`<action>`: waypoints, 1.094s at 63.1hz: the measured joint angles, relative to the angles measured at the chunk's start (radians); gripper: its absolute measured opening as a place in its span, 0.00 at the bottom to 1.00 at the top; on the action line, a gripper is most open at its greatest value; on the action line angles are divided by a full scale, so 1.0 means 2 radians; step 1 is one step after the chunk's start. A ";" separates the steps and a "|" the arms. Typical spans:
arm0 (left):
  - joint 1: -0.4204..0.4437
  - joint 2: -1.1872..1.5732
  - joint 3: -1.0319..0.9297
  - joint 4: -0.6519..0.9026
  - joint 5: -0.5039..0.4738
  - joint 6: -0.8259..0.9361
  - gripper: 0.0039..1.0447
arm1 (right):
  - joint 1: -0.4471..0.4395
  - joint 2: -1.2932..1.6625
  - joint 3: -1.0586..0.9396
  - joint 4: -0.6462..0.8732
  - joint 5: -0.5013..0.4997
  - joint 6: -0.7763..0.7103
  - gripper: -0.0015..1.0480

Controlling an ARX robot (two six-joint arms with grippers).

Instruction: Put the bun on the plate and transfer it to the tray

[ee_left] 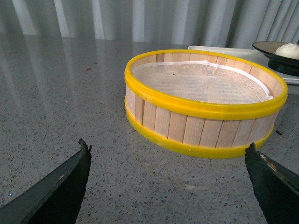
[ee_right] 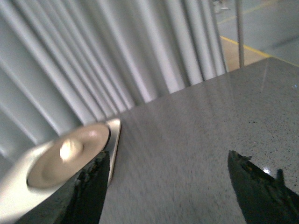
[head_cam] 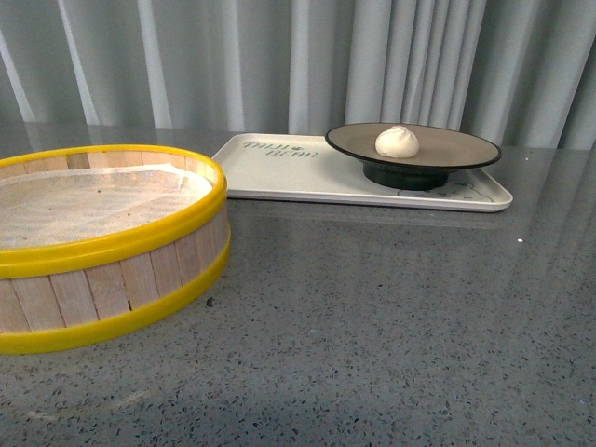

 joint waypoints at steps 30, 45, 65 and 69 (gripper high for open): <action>0.000 0.000 0.000 0.000 0.001 0.000 0.94 | 0.170 -0.171 -0.163 -0.007 0.170 -0.042 0.02; 0.000 0.000 0.000 0.000 0.001 0.000 0.94 | 0.238 -0.236 -0.163 -0.068 0.232 -0.043 0.02; 0.000 0.000 0.000 0.000 0.001 0.000 0.94 | 0.238 -0.290 -0.163 -0.122 0.235 -0.043 0.02; 0.000 0.000 0.000 0.000 0.001 0.000 0.94 | 0.238 -0.297 -0.163 -0.130 0.235 -0.043 0.02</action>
